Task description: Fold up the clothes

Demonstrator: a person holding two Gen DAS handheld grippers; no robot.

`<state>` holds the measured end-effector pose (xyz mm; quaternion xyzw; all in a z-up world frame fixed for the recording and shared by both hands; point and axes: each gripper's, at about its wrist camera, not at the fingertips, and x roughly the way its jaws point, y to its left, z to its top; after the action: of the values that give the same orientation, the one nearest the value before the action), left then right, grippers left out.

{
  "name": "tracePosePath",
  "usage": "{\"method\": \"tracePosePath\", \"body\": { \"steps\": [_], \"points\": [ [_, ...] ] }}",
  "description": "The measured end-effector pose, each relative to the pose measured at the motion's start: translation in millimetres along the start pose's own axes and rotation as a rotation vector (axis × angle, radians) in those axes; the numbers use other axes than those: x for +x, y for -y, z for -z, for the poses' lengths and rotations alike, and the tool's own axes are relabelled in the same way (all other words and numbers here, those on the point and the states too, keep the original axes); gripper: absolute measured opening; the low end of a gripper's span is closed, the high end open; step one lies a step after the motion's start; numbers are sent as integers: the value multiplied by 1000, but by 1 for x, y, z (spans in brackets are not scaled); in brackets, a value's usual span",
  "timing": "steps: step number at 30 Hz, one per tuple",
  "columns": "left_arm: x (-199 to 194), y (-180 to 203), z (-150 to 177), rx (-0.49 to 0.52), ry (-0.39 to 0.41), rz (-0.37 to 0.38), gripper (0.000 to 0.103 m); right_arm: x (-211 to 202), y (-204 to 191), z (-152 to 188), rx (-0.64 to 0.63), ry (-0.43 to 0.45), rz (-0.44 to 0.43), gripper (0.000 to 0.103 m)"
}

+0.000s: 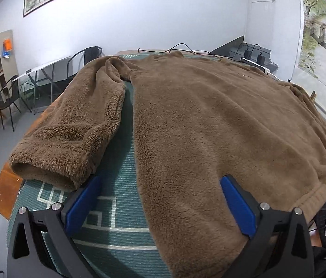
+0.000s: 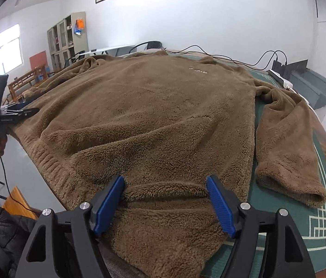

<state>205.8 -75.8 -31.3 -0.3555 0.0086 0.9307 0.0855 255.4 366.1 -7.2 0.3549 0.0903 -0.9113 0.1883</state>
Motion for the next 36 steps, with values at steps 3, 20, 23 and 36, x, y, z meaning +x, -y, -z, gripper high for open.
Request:
{"method": "tracePosePath", "body": {
  "steps": [3,20,23,36],
  "points": [
    [1,-1,-6,-9,-38,-1,103,0,-1,-1,14,8,17,77],
    [-34,84,-104,-11,-46,358,103,-5,0,10,61,137,11,82],
    [-33,110,-127,16,-50,442,103,-13,10,9,100,153,-11,82],
    [16,179,-189,52,-91,582,103,-62,103,33,290,108,400,55]
  ]
}}
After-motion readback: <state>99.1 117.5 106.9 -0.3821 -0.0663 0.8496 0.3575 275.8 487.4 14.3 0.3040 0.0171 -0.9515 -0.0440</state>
